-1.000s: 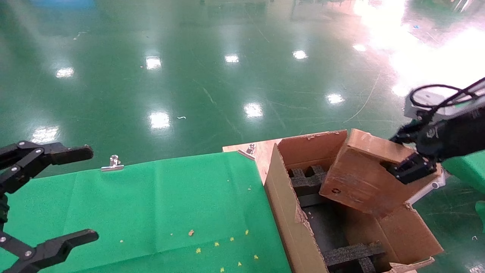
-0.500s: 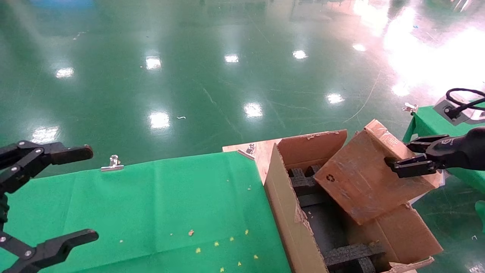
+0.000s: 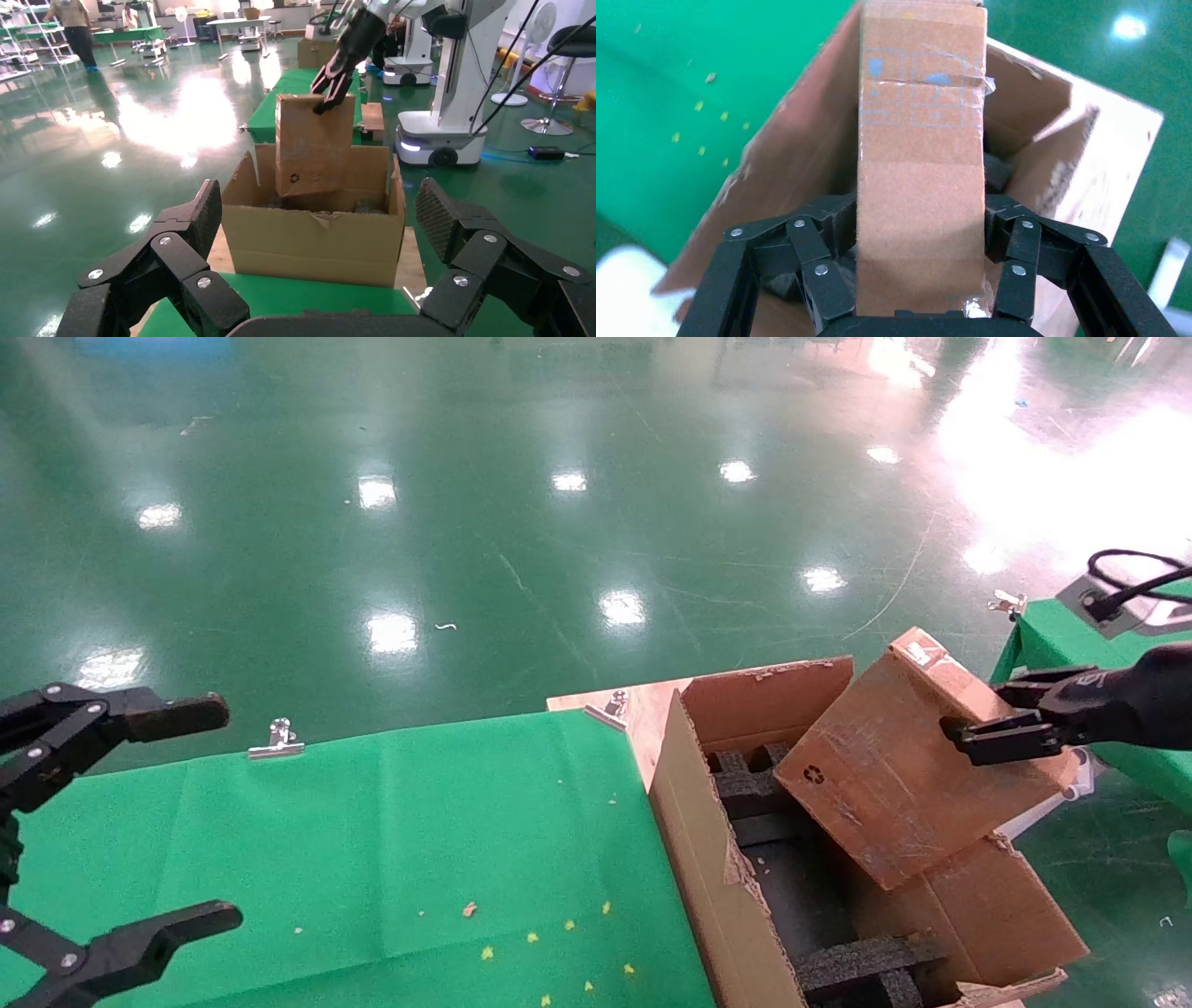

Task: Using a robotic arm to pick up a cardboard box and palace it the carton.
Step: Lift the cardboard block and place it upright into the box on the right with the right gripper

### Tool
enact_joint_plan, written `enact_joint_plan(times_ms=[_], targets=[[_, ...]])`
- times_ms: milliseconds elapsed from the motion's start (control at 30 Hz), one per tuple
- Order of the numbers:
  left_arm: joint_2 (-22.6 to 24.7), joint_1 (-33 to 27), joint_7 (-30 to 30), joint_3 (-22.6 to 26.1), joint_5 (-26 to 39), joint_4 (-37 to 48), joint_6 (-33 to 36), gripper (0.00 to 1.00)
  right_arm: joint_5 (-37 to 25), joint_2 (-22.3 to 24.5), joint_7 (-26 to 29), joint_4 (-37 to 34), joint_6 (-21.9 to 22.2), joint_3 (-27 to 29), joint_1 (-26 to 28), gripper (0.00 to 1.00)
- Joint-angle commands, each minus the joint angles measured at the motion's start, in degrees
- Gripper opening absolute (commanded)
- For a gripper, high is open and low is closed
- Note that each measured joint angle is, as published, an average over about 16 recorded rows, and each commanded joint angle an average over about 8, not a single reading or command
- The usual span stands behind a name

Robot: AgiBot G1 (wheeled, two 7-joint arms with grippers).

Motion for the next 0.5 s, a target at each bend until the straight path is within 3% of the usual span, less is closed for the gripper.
enact_joint_plan(times_ms=[33,233,500], targets=[[0.0,0.0,0.0,0.0,0.0,0.0,0.0,1.0,0.0,-0.4,1.0,-0.3,0.8,-0.2,-0.5,0.0],[0.0,0.0,0.0,0.0,0.0,0.0,0.0,1.0,-0.2,-0.5,12.4,3.1,8.3,-1.7,-3.7,0.0],[0.0,0.0,0.0,0.0,0.0,0.0,0.0,1.0,-5.3,0.4,27.5,11.7,19.6,-5.0,-4.9,0.0]])
